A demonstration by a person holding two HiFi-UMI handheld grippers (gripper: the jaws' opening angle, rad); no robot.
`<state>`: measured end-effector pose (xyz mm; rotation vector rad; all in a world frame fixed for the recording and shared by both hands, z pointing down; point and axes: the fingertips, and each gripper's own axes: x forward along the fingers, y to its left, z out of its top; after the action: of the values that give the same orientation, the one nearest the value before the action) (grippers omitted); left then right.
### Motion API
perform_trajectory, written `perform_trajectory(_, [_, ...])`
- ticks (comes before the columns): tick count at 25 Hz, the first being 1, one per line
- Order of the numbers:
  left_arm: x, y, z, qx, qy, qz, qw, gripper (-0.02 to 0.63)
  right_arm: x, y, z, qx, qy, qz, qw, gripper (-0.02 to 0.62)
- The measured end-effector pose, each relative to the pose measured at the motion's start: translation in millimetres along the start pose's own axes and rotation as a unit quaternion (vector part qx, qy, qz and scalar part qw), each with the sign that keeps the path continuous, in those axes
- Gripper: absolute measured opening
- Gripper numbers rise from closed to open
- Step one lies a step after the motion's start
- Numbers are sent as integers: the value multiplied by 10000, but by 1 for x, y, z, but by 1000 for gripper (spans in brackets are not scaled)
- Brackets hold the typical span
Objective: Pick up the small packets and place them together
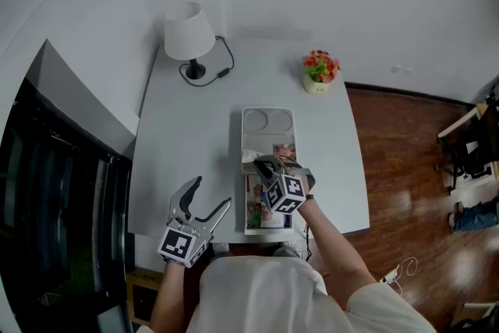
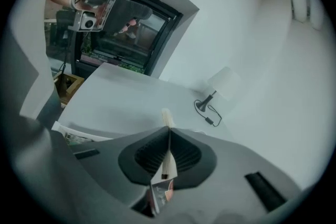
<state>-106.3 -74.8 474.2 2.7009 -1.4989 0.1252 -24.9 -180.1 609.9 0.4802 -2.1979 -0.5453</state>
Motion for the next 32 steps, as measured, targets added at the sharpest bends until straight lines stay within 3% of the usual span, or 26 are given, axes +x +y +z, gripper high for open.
perform_trajectory(7, [-7, 7, -3, -14, 65, 109, 9999, 342, 31, -6, -21, -206, 161, 78, 9996, 18])
perform_trajectory(20, [-6, 12, -5, -58, 95, 176, 9998, 342, 52, 22, -46, -440, 423, 839, 9946, 18])
perform_trajectory(32, [-5, 12, -7, -75, 91, 192, 9997, 342, 54, 25, -49, -32, 489, 875, 9950, 81])
